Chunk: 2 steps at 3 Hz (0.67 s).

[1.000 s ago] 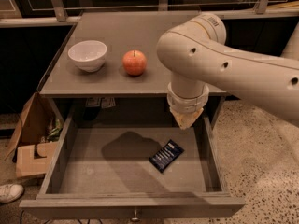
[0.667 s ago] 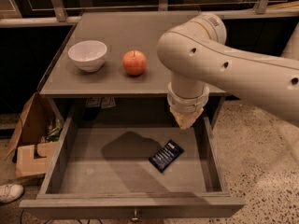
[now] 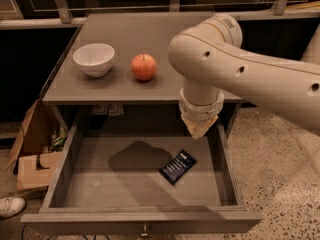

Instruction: Pick rxbar blueberry from top drawer and place on counter

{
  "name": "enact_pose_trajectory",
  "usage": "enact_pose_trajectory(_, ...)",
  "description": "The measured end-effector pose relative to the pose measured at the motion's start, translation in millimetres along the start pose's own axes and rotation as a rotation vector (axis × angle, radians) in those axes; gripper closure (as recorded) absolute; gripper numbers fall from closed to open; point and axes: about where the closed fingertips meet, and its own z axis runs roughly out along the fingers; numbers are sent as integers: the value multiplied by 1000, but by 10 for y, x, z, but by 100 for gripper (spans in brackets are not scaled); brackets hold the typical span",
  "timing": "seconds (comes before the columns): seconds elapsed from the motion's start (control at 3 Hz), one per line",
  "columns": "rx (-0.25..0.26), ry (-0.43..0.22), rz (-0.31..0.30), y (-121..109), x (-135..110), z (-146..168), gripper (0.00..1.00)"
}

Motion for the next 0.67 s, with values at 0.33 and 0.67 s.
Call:
enact_pose_trajectory(0.33, 0, 0, 0, 0, 0, 0, 4)
enact_pose_trajectory(0.67, 0, 0, 0, 0, 0, 0, 0)
